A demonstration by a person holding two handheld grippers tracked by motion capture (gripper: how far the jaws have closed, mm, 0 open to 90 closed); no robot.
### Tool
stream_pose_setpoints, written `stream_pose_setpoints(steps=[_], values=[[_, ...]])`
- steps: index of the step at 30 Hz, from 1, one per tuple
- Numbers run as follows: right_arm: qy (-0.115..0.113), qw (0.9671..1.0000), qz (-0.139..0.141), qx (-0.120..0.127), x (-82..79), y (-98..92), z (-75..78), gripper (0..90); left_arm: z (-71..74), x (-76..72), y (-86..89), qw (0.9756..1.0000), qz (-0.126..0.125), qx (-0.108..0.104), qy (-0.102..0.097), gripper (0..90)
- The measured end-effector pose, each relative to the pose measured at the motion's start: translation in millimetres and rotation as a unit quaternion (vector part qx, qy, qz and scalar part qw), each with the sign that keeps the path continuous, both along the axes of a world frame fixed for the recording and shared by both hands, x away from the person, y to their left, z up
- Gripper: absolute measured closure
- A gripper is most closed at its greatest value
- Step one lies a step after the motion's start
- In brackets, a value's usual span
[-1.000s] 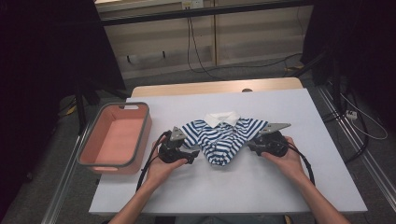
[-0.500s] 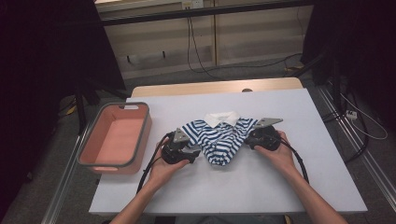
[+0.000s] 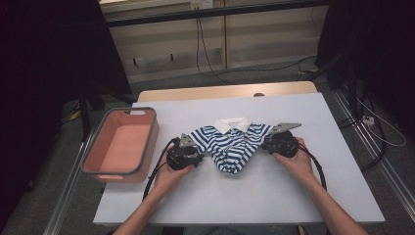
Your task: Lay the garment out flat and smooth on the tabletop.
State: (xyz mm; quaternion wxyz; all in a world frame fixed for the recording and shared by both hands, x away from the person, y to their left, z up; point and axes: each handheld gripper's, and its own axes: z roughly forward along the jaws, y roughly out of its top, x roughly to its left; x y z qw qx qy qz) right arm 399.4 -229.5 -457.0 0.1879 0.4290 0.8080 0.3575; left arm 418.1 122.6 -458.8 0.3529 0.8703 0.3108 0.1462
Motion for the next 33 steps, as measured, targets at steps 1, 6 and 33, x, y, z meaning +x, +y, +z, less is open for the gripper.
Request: stream_pose_setpoints(steps=[1,6,33], values=[[0.000,1.0000,0.000,0.001,-1.4,-2.3,1.6,85.0,-0.3,0.3,0.4,1.0000,0.001,-0.003,0.003,59.6],[0.007,1.0000,-0.003,-0.005,-10.6,-15.8,4.8,84.9,-0.6,0.8,0.3,0.9998,-0.005,-0.013,0.015,71.4],[0.011,0.9995,-0.030,-0.003,-17.1,-37.1,8.7,57.2,16.4,-4.5,7.0,0.9992,0.004,-0.039,-0.004,66.3]])
